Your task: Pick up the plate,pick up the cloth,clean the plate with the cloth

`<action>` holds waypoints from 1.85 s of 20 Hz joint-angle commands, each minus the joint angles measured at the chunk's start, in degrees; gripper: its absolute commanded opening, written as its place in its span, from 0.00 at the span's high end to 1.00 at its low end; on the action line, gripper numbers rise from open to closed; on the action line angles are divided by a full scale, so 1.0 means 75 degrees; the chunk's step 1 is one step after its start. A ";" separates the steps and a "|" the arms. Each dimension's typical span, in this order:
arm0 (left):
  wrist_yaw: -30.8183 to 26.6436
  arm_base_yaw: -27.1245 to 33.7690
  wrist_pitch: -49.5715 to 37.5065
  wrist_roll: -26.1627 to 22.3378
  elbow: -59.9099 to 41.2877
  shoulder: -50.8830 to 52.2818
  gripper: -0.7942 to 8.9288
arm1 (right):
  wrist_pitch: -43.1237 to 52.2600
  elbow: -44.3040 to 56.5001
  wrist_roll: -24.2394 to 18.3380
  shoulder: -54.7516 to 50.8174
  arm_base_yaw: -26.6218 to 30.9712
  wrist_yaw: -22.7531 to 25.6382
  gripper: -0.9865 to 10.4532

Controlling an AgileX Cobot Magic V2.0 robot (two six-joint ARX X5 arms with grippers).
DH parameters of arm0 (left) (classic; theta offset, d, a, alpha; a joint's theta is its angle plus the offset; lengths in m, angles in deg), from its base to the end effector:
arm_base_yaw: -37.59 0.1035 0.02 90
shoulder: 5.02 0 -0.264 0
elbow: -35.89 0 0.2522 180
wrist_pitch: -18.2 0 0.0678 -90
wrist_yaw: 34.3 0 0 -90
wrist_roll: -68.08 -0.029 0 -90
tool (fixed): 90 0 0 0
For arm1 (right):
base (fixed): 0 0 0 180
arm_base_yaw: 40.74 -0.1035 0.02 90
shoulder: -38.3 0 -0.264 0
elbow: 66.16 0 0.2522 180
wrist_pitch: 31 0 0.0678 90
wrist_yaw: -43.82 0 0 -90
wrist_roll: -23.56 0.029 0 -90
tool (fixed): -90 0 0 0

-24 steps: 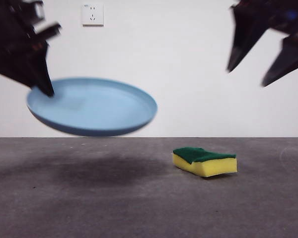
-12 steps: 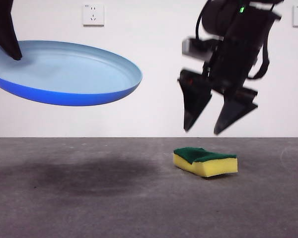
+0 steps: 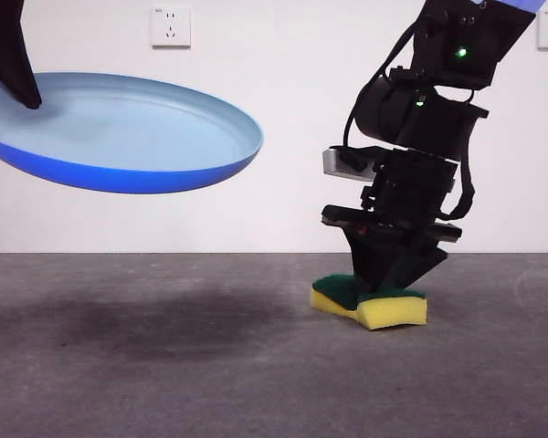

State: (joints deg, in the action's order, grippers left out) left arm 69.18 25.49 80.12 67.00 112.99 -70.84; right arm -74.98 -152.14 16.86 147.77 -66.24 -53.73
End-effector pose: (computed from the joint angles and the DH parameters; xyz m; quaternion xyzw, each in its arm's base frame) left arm 0.2138 -0.0527 0.3194 0.0032 0.4257 -0.2041 0.8815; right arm 0.3380 0.1654 0.1627 -0.1331 0.5338 0.2682 0.7908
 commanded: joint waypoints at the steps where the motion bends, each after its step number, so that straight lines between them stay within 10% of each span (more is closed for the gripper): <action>1: -0.0367 -0.0032 -0.0280 -0.0067 -0.0032 -0.0076 0.93 | -0.0026 0.0041 0.0085 0.0207 -0.0012 0.0061 0.93; 15: 0.0003 -0.0411 -0.1614 0.0236 -0.0032 -0.2460 0.93 | -0.0026 0.0038 0.1186 -0.2384 -0.0903 0.0003 0.93; 30: 0.0688 -0.1387 -0.2518 0.1169 -0.0032 -0.2463 0.93 | -0.0385 0.0038 0.1413 -0.1565 -0.3261 0.0085 0.93; 37: 0.1189 -0.1399 -0.1979 0.1067 -0.0032 -0.2454 0.93 | -0.2448 0.0038 0.0822 -0.1679 -0.2990 0.4287 0.93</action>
State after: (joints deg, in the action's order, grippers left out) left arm 75.23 15.07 64.89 74.76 112.96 -89.31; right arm -93.58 -152.12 24.36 135.18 -89.16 -25.71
